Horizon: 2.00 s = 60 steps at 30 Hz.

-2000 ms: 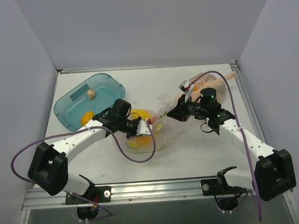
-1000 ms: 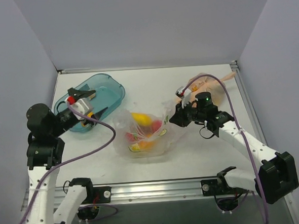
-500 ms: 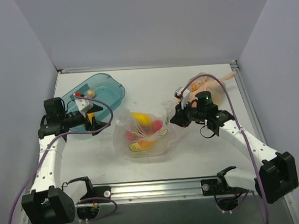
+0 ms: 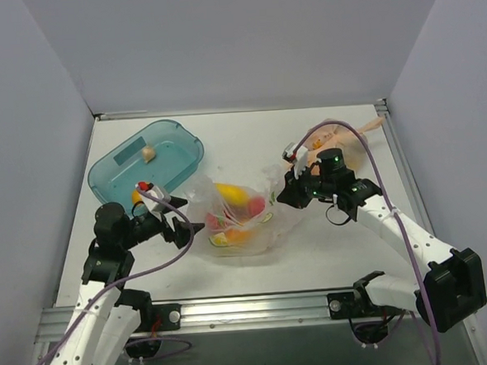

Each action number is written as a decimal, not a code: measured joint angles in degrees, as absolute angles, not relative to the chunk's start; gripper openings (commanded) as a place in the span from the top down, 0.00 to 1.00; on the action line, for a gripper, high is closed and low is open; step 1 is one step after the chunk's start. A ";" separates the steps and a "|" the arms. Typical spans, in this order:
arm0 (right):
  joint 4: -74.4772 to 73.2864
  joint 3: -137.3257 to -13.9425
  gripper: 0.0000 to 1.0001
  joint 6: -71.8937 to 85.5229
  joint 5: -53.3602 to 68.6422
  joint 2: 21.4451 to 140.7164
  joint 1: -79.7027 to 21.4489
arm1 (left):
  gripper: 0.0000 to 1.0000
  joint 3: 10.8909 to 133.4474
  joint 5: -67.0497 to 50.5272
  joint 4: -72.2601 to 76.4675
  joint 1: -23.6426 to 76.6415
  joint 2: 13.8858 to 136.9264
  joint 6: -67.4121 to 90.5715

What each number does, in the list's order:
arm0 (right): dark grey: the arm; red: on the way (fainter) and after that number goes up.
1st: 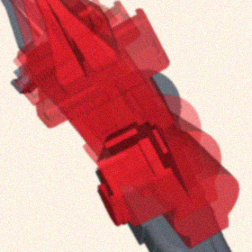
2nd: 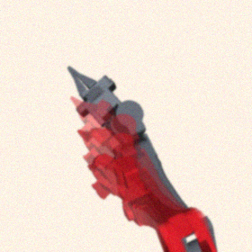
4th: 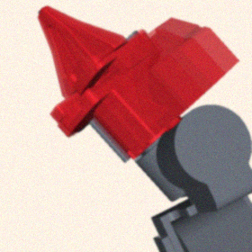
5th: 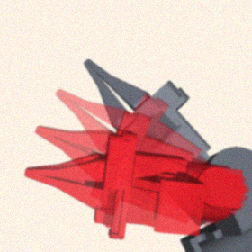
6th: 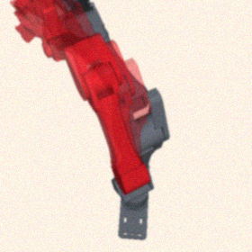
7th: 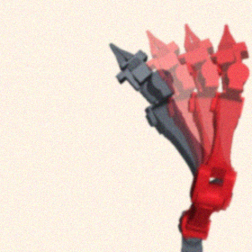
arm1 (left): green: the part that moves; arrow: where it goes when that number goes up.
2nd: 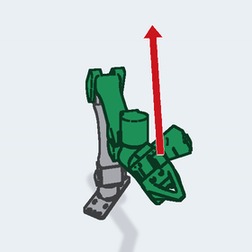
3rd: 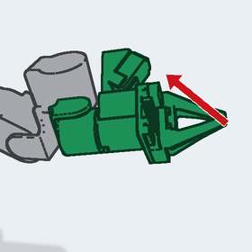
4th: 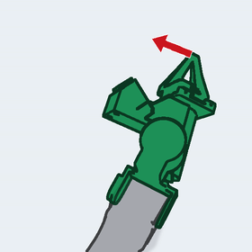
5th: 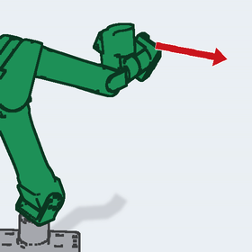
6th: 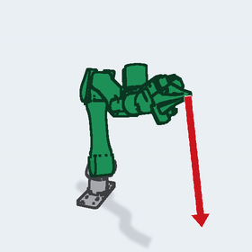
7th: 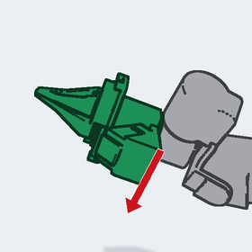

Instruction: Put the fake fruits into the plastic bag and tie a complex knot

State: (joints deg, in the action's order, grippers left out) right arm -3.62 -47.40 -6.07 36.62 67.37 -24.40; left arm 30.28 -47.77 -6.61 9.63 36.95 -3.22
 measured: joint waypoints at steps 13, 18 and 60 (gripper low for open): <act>-3.92 -48.07 1.00 -5.96 36.64 67.37 -25.50 | 0.03 34.28 -8.21 -8.01 35.00 40.97 15.38; -4.19 -48.12 1.00 -6.28 36.77 67.35 -25.69 | 0.03 34.61 3.01 -4.08 37.76 47.40 13.74; -6.61 -48.71 1.00 -18.63 39.88 65.65 -26.37 | 0.92 35.86 -53.19 27.53 23.88 64.01 12.88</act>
State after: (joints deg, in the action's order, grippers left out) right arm -6.61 -48.71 -18.63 39.88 65.65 -26.37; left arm 35.86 -53.19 27.53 23.88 64.01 12.88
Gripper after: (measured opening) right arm 0.035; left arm 0.079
